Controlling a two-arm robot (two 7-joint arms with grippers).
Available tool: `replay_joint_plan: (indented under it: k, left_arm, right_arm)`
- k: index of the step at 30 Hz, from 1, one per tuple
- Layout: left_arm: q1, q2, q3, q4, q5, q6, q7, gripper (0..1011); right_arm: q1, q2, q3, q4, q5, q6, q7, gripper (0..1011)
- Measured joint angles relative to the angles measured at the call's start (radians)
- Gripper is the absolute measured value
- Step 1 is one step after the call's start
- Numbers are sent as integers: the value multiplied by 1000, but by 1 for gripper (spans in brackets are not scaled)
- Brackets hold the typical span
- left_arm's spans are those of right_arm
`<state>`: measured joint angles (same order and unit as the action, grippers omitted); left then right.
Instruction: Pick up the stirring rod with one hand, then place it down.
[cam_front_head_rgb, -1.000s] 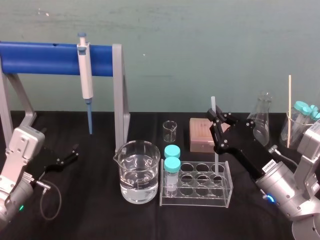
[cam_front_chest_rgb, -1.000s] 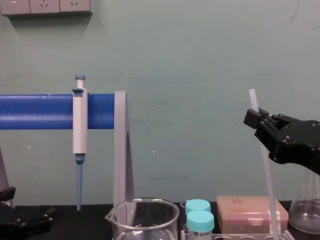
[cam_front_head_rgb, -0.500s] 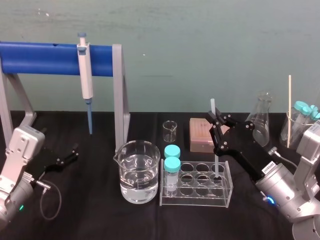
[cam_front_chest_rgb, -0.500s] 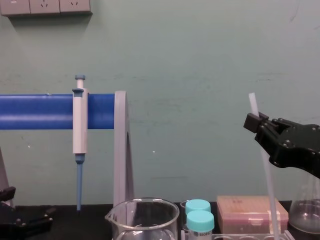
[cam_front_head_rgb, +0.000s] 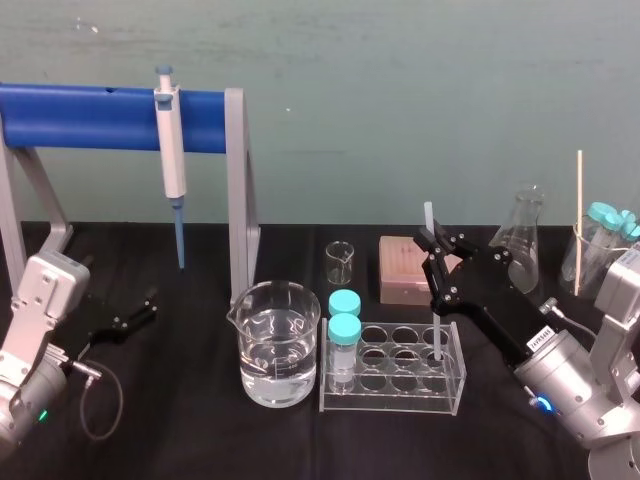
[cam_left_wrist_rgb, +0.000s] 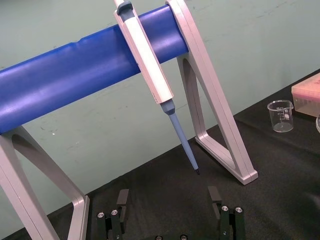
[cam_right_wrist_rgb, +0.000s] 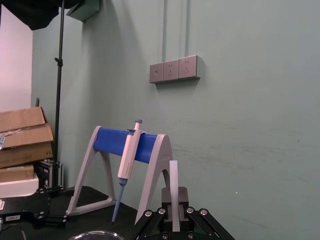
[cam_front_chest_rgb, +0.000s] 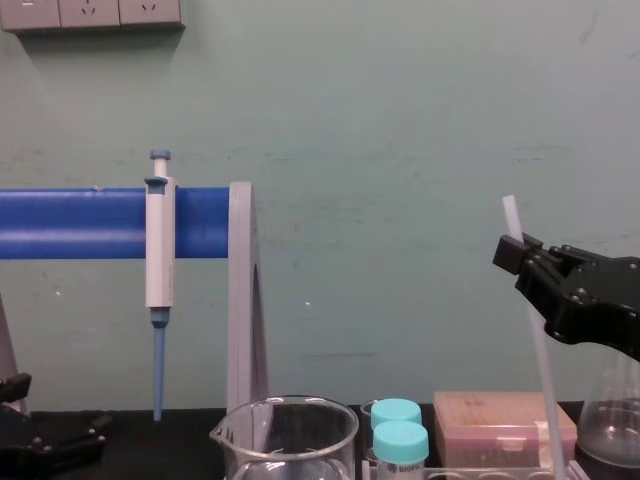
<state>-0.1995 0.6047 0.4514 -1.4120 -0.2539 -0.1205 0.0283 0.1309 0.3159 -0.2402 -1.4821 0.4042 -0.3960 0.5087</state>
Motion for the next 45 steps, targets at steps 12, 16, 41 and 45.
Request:
replay_joint_plan:
  k: [12, 16, 41, 45]
  left_arm:
    - [0, 0, 0, 0, 0, 0, 0, 1000]
    - [0, 0, 0, 0, 0, 0, 0, 1000]
    - [0, 0, 0, 0, 0, 0, 0, 1000]
    - [0, 0, 0, 0, 0, 0, 0, 1000]
  right_arm:
    - [1, 1, 2, 16, 9, 2, 4, 67]
    - [6, -1, 0, 33, 13, 3, 10, 67]
    - [35, -2, -24, 112, 26, 57, 20, 67]
    - [42, -2, -30, 124, 26, 63, 20, 67]
